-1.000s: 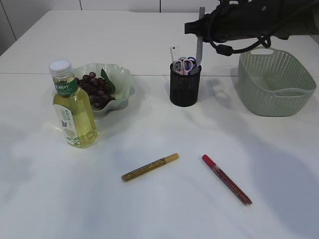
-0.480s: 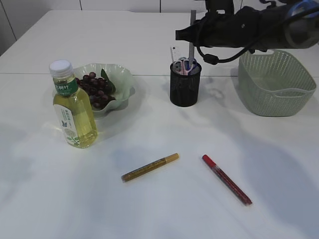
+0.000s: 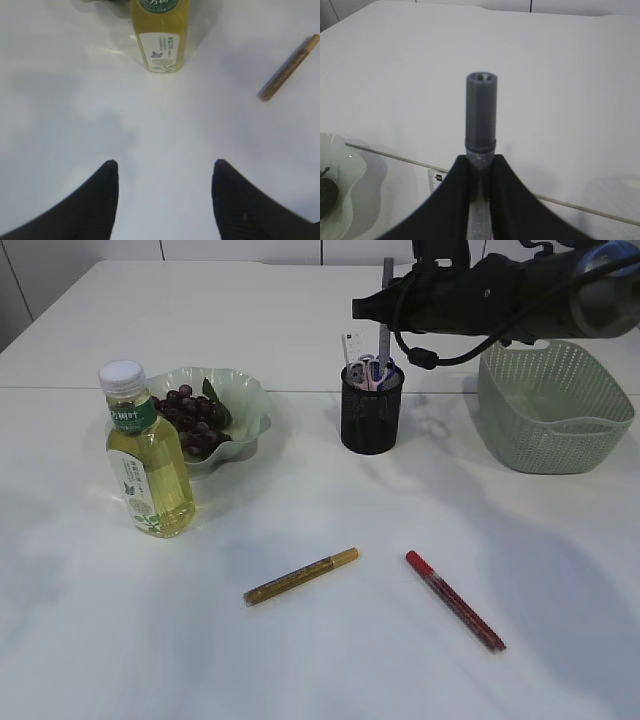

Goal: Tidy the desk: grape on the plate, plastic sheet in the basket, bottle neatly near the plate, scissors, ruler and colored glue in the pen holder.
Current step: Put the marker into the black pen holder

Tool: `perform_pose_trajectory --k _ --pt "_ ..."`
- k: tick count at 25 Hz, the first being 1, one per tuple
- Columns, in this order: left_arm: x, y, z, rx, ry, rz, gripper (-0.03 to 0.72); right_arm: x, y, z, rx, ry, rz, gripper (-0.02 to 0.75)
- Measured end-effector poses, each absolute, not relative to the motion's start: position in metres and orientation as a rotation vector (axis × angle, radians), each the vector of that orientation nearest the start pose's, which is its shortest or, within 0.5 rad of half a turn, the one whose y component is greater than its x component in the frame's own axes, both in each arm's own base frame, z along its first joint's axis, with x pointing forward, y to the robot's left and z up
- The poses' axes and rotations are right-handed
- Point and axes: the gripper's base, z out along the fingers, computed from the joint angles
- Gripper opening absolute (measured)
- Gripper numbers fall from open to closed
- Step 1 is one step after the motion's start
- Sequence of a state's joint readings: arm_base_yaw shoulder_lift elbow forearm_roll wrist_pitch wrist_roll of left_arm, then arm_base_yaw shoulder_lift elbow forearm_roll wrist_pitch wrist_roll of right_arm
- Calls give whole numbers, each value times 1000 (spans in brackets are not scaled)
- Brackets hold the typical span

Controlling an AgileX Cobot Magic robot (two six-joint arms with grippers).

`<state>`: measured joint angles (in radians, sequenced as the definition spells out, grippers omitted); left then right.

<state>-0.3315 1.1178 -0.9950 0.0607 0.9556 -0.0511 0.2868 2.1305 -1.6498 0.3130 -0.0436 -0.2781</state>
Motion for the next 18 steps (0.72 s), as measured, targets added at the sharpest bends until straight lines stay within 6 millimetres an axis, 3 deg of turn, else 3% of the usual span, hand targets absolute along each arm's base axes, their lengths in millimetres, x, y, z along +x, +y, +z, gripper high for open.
perform_pose_trajectory --k 18 --pt "201 -65 330 385 2542 -67 434 486 145 233 -244 1927 207 126"
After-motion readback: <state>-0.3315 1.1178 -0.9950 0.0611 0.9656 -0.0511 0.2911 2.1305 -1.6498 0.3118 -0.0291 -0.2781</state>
